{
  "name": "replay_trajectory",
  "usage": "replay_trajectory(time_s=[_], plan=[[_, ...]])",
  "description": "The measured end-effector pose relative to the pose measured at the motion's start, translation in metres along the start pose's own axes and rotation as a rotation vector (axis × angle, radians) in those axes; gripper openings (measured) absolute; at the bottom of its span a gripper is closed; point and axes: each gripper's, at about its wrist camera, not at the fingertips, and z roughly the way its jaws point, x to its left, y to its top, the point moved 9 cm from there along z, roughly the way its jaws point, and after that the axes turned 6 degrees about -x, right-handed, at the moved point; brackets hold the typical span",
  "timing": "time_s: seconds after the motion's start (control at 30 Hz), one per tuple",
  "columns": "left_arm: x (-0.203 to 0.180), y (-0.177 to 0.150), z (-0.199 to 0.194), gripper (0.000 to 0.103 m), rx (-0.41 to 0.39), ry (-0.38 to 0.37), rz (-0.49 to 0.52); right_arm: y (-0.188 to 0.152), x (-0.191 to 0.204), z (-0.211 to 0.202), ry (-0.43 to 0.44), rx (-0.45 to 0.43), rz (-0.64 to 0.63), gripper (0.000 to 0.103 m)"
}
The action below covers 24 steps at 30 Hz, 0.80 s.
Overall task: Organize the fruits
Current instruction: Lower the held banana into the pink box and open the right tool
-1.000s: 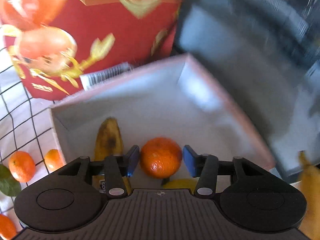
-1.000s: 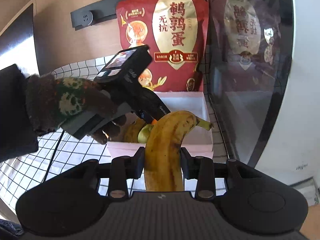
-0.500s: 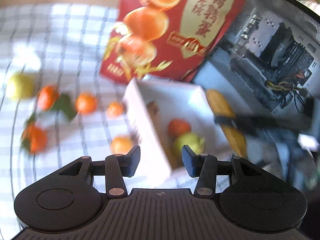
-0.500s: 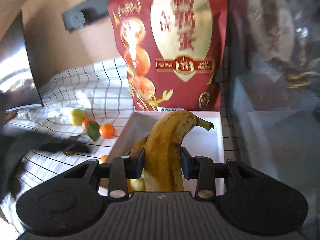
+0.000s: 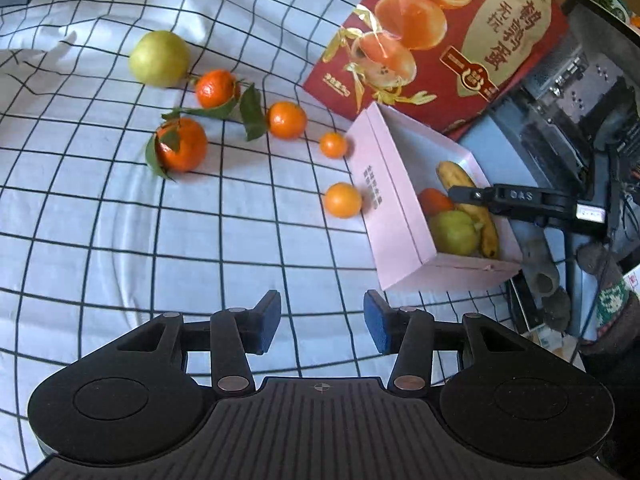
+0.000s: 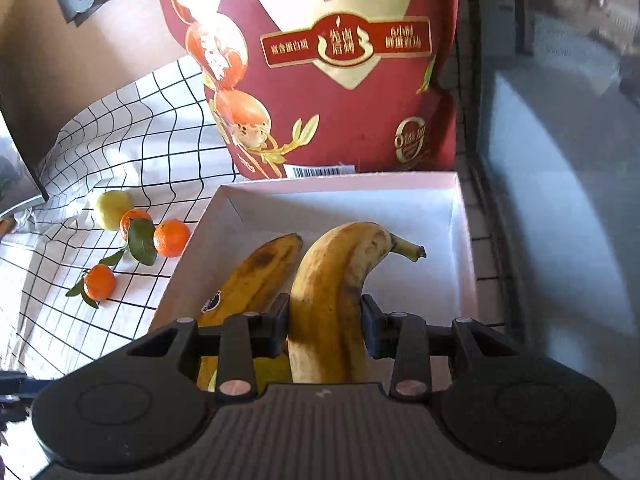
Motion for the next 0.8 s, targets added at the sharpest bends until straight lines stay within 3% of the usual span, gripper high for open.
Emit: replay_trajectory(time_s=[0.17, 0.57, 0.7, 0.8], plan=[[-0.011, -0.003, -0.002, 0.05, -0.002, -0.019, 0.025, -0.001, -0.004, -0.006, -0.072, 0.015, -0.05, 0.036], [-0.007, -0.01, -0.005, 0.05, 0.0, -0.012, 0.009, -0.006, -0.004, -0.014, -0.085, 0.002, -0.064, 0.04], [-0.008, -0.016, -0.004, 0.05, 0.013, -0.01, 0.002, -0.001, -0.006, -0.009, -0.119, -0.034, -0.039, 0.033], [-0.009, -0.018, -0.005, 0.05, 0.016, -0.008, 0.01, 0.004, -0.006, 0.0, -0.157, -0.032, -0.087, 0.03]])
